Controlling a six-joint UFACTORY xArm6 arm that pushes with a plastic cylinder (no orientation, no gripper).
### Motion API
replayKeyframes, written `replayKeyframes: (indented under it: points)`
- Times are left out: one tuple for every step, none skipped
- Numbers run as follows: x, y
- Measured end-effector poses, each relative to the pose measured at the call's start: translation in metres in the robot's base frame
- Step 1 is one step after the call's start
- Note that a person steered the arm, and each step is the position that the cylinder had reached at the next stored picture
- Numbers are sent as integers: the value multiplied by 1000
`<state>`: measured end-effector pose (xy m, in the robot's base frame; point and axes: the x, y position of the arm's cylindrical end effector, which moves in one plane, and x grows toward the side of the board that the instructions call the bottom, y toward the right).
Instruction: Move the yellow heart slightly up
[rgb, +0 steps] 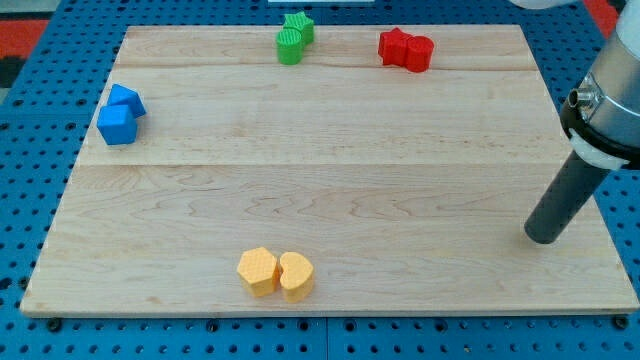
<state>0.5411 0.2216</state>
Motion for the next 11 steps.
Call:
replayKeyframes:
  points:
    - [0, 0]
    - [1, -5]
    - [8, -12]
    - [14, -15]
    - [22, -22]
    - [24, -27]
    - [24, -27]
    - [24, -27]
    - [24, -19]
    - [24, -9]
    - [24, -11]
